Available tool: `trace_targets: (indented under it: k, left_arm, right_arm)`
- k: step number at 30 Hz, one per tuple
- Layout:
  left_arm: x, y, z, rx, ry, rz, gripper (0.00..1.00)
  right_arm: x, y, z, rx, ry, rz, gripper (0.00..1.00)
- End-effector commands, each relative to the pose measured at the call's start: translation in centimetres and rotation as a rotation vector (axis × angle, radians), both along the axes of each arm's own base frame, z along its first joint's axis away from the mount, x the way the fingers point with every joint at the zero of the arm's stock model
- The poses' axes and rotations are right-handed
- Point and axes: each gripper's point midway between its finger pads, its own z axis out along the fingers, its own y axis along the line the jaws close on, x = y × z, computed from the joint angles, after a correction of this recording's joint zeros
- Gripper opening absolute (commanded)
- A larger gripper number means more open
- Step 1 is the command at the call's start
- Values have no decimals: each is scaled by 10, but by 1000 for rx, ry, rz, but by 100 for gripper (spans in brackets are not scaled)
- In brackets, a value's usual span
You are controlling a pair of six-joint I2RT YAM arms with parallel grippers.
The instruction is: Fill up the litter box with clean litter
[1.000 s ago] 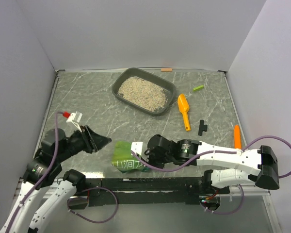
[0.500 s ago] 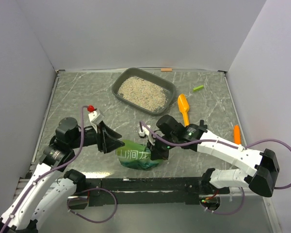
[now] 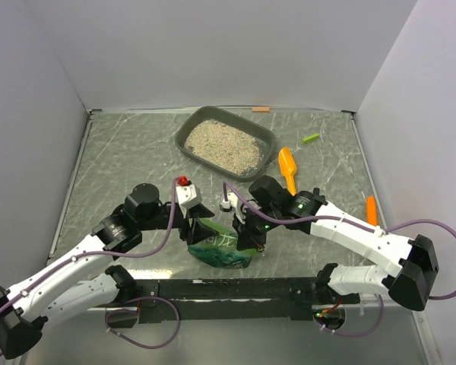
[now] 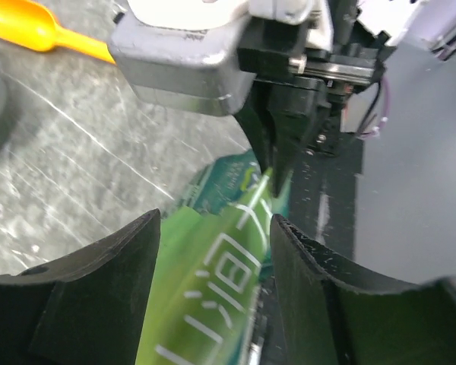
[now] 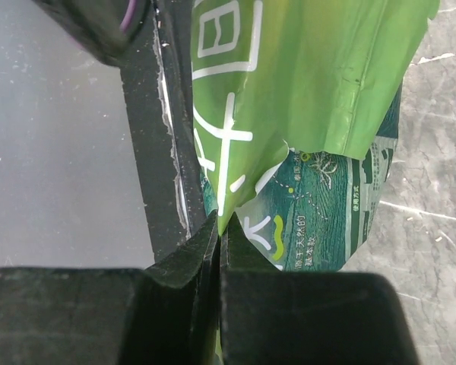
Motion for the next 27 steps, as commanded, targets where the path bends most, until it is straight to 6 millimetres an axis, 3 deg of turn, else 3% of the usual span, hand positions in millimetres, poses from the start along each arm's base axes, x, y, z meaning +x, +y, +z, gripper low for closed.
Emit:
trace_targets:
  k: [1,4,10,22,25,27]
  left_arm:
    - [16,-11,0,-9,-145,-6,64]
    - [15,-13,-21,29,-134,-23,64]
    - [12,-19,-37,38,-127,-76,64]
    - [-23,-13,-51,13,-21,-194,64]
    - [-23,-13,-57,34,-3,-191,58]
    - [-19,-12,-65,67,-2,-162,37]
  right_arm:
    - [-12,6,27,114,9,48,0]
    - [-13,4,27,120,2,46,0]
    - [-12,0,30,140,-7,38,0]
    - [-11,-2,22,142,10,27,0]
    - [-9,-2,23,145,7,20,0]
    - [-6,-3,23,140,-1,7,0]
